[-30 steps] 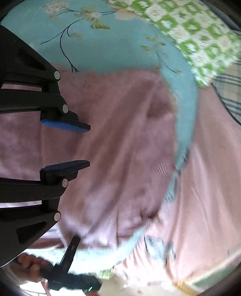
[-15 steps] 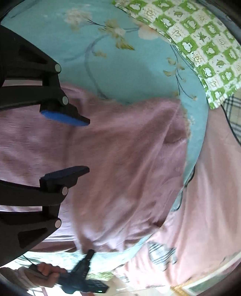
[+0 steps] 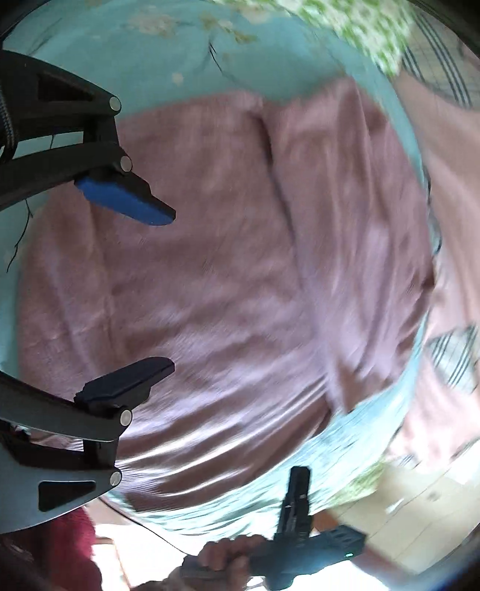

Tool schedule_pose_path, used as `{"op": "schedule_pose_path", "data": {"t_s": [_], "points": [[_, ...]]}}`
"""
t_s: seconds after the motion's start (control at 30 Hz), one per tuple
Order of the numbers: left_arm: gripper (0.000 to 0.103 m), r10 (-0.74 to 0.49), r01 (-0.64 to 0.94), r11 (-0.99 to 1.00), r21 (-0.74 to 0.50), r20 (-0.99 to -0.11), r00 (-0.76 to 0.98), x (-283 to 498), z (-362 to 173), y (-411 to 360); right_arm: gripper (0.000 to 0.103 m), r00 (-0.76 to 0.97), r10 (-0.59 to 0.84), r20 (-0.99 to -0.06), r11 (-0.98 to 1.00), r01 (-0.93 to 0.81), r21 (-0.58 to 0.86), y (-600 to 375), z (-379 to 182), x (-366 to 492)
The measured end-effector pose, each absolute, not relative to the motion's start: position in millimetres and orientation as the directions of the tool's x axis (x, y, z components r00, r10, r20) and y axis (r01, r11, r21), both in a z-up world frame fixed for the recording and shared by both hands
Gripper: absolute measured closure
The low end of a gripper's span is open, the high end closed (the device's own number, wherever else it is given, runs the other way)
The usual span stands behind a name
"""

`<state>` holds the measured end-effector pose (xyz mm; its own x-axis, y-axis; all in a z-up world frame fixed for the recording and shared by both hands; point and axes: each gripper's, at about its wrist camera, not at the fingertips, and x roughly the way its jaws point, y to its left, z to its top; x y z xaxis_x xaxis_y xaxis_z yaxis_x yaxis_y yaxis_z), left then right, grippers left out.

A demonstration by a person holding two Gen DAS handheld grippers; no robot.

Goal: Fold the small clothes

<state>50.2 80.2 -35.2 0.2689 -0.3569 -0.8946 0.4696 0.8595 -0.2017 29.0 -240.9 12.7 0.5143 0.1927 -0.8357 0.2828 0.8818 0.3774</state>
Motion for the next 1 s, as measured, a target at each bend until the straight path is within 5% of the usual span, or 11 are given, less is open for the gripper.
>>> {"op": "schedule_pose_path", "data": {"t_s": [0.3, 0.4, 0.47, 0.57, 0.83, 0.9, 1.0], "points": [[0.028, -0.407, 0.545, 0.757, -0.36, -0.912, -0.037, 33.6, -78.2, 42.9, 0.063, 0.498, 0.199, -0.844, 0.866, 0.314, 0.39, -217.8, 0.5, -30.1], [0.037, -0.386, 0.616, 0.713, -0.336, -0.921, -0.056, 7.4, -75.2, 39.1, 0.062, 0.502, 0.194, -0.843, 0.865, 0.319, 0.388, -214.2, 1.6, -47.2], [0.075, -0.361, 0.655, 0.694, -0.3, -0.932, -0.044, -7.4, -72.6, 40.9, 0.061, 0.508, 0.186, -0.841, 0.863, 0.326, 0.387, -214.3, 2.7, -56.7], [0.1, -0.308, 0.7, 0.683, -0.209, -0.951, 0.017, -32.0, -67.2, 48.4, 0.061, 0.514, 0.171, -0.84, 0.849, 0.356, 0.391, -219.2, 2.3, -69.4], [0.103, -0.3, 0.618, 0.776, -0.127, -0.936, 0.185, -82.5, -44.5, 97.0, 0.061, 0.506, 0.144, -0.851, 0.824, 0.415, 0.386, -231.5, -1.4, -106.5], [0.095, -0.333, 0.56, 0.805, -0.195, -0.93, 0.155, -78.6, -44.8, 108.0, 0.061, 0.49, 0.148, -0.859, 0.818, 0.427, 0.385, -234.1, -5.6, -114.0], [0.07, -0.404, 0.404, 0.852, -0.334, -0.909, 0.101, -61.1, -49.5, 108.9, 0.06, 0.461, 0.148, -0.875, 0.817, 0.441, 0.371, -233.4, -12.8, -120.2]]}}
